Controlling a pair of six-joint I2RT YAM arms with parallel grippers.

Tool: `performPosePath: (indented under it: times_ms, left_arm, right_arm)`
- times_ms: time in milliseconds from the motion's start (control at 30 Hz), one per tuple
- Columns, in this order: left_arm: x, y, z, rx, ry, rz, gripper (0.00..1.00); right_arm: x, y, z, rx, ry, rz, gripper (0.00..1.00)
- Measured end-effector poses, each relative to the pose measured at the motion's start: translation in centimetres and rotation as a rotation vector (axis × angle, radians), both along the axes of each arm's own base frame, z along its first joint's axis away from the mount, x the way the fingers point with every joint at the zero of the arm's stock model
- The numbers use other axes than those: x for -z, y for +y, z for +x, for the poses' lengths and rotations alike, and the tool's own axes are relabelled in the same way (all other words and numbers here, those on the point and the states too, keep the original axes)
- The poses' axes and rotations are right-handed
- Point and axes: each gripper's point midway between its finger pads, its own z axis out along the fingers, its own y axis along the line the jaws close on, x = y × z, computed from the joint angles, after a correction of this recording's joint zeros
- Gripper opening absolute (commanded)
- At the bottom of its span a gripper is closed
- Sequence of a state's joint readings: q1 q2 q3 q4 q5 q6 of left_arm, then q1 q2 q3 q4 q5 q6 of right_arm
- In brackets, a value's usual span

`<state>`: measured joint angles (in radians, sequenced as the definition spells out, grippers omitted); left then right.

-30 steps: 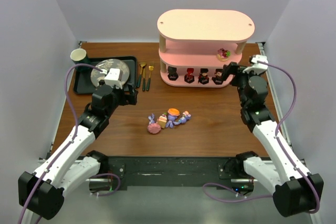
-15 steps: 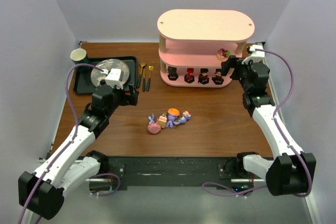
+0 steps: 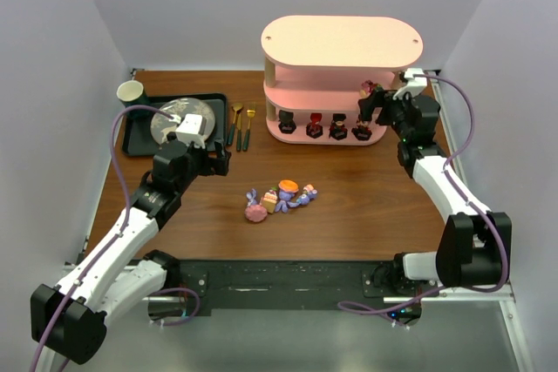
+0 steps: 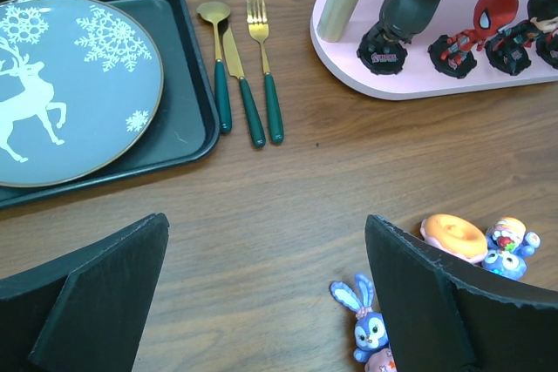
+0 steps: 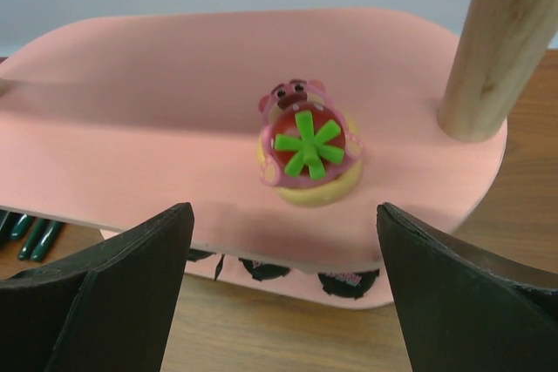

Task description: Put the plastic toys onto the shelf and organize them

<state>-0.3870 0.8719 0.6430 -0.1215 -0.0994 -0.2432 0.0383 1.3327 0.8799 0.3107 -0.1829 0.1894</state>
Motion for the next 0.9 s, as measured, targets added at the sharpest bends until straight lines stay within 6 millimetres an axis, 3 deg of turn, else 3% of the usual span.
performPosePath:
  times_ms: [267,900]
  left_arm:
    - [0.1,0.0,0.0,0.001,0.003,0.001,1.00]
    - [0.2,-0.2,0.0,0.009,0.006,-0.001,1.00]
  right_arm:
    - [-1.7,0.5,0.7,-0.042,-0.056,-0.029,0.88]
    - [-1.9,2.4,0.1,-0.165,-0.069,-0.032,0.86]
